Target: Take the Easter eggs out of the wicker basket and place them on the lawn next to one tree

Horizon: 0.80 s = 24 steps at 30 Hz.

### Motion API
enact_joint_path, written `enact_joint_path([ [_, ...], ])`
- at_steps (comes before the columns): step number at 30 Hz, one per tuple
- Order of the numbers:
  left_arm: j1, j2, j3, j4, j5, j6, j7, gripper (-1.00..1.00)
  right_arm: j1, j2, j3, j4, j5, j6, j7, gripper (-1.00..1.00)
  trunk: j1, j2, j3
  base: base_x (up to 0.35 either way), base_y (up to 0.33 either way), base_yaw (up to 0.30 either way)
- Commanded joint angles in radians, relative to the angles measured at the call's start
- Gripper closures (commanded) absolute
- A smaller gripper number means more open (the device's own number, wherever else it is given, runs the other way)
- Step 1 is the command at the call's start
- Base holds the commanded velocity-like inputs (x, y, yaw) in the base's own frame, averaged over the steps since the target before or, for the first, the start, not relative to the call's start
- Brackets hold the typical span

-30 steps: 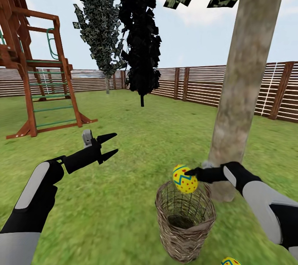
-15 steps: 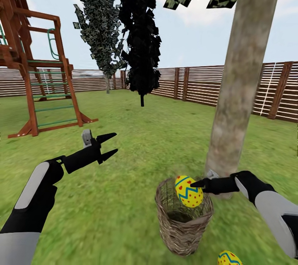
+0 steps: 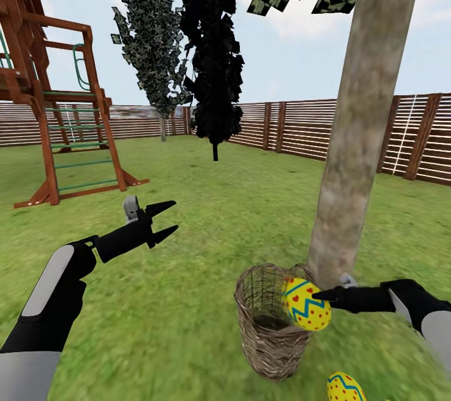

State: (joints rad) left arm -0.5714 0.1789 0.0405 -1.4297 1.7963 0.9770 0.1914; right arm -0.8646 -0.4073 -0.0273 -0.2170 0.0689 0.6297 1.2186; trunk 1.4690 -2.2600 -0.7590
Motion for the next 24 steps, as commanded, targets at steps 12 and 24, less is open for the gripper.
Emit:
enact_joint_path([
  [12, -0.001, 0.001, 0.001, -0.001, 0.011, 0.003, 0.010, -1.00, 0.004, -0.100, -0.079, -0.001, 0.002, -0.018, 0.004, 1.00, 0.000, 0.000, -0.001, 0.000, 0.000, 0.000],
  [24, -0.001, -0.002, -0.003, 0.000, 0.006, 0.003, 0.011, -1.00, 0.010, -0.141, -0.256, 0.076, 0.000, -0.095, -0.138, 1.00, 0.000, 0.000, -0.001, 0.000, 0.000, 0.000],
])
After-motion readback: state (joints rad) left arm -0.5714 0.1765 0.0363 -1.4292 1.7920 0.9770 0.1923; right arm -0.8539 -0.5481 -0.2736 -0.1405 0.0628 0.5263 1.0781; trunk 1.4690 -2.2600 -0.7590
